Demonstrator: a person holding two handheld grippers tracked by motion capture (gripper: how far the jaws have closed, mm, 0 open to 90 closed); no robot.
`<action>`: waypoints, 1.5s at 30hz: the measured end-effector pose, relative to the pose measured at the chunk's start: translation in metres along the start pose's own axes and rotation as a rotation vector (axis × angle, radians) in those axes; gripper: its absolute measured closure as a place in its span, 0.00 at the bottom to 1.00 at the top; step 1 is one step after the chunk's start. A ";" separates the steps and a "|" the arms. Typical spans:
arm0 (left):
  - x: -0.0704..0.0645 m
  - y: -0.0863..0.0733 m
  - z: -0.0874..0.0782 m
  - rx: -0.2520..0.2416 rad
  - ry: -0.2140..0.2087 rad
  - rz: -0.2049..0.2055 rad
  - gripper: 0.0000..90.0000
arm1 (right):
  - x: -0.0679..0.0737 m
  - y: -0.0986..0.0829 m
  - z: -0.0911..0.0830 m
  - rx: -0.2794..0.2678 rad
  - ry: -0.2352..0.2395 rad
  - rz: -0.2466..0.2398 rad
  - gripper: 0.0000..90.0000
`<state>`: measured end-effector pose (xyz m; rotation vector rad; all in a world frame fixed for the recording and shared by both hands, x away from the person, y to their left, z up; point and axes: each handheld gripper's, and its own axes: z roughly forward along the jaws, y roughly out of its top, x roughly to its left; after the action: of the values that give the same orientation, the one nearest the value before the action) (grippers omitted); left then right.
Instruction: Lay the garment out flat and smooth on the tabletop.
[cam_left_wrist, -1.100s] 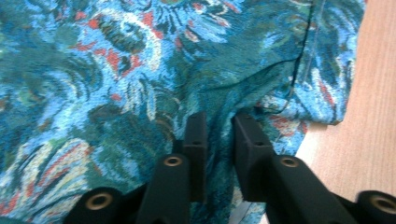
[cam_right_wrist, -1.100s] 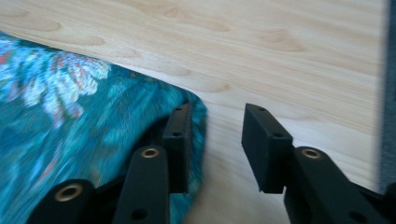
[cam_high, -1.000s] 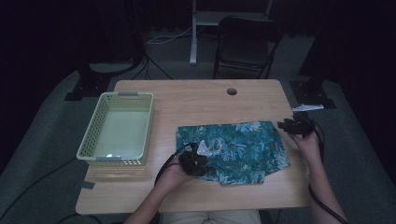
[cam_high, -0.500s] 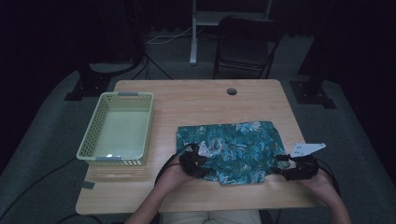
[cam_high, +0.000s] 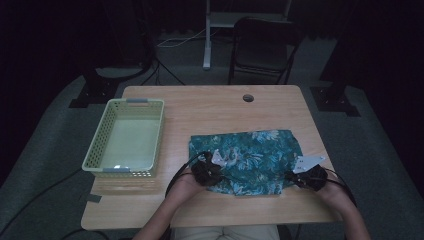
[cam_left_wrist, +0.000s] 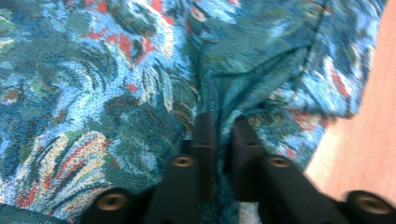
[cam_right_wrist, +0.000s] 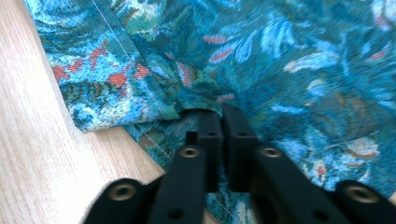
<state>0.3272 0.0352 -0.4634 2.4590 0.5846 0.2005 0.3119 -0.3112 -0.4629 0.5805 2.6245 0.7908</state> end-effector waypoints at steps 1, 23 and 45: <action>-0.001 0.000 -0.001 0.015 0.002 0.014 0.98 | 0.000 0.001 -0.002 -0.008 0.004 0.006 0.98; 0.075 0.021 -0.004 -0.137 -0.019 -0.244 0.99 | -0.100 0.011 0.021 -0.160 0.270 0.545 0.98; 0.077 -0.002 0.007 -0.070 -0.083 -0.266 1.00 | -0.086 0.011 0.036 -0.030 0.263 0.552 0.99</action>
<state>0.3970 0.0676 -0.4691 2.2820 0.8447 0.0124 0.4044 -0.3272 -0.4677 1.3040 2.7009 1.1251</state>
